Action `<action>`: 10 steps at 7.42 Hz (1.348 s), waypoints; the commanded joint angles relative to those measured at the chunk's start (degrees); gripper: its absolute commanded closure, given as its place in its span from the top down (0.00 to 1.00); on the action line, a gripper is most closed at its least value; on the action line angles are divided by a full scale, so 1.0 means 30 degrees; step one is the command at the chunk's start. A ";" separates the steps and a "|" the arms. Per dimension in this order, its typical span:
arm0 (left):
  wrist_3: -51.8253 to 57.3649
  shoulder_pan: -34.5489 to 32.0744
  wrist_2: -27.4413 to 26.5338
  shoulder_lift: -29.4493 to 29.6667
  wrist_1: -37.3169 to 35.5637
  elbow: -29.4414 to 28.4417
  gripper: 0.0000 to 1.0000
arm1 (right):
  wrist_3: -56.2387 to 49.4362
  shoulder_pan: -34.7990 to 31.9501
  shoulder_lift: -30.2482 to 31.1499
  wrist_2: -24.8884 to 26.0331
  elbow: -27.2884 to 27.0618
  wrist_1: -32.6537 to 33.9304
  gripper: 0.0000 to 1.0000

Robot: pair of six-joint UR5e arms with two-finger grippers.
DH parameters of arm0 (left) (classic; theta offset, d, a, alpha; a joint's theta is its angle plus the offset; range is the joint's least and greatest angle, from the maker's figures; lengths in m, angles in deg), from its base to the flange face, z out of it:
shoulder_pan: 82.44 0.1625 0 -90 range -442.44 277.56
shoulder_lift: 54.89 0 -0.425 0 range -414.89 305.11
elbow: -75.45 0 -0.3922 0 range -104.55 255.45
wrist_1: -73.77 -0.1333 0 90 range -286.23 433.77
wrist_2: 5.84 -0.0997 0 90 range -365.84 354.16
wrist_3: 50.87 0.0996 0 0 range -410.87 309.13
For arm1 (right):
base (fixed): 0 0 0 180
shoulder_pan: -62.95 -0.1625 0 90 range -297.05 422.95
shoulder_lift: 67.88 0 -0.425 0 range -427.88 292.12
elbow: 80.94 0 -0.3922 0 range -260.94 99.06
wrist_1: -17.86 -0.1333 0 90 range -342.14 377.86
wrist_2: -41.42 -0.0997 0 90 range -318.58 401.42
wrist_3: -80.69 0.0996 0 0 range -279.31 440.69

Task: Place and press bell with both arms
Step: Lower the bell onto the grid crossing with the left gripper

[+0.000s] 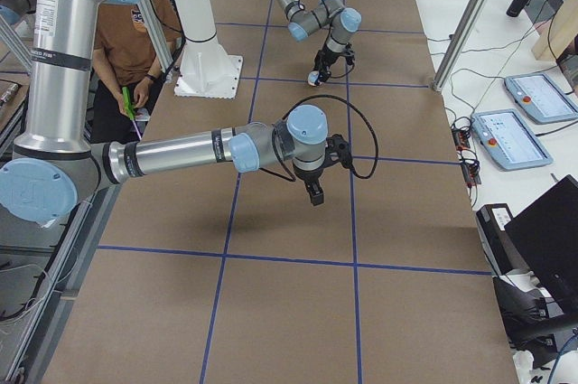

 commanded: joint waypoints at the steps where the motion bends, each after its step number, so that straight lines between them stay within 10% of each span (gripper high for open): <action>1: 0.0030 0.0002 0.0000 -0.0058 0.0004 -0.0007 0.32 | -0.0029 0.0000 0.0001 0.0000 0.0034 -0.0007 1.00; 6: 0.0030 0.0089 -0.0381 -0.0117 0.0004 -0.0007 0.94 | -0.0029 0.0000 0.0001 0.0000 0.0123 0.0022 1.00; 10: -0.0292 -0.0815 -0.0322 -0.0117 -0.1246 0.2759 1.00 | 0.4859 0.1134 -0.1511 0.0116 0.0065 -0.0037 1.00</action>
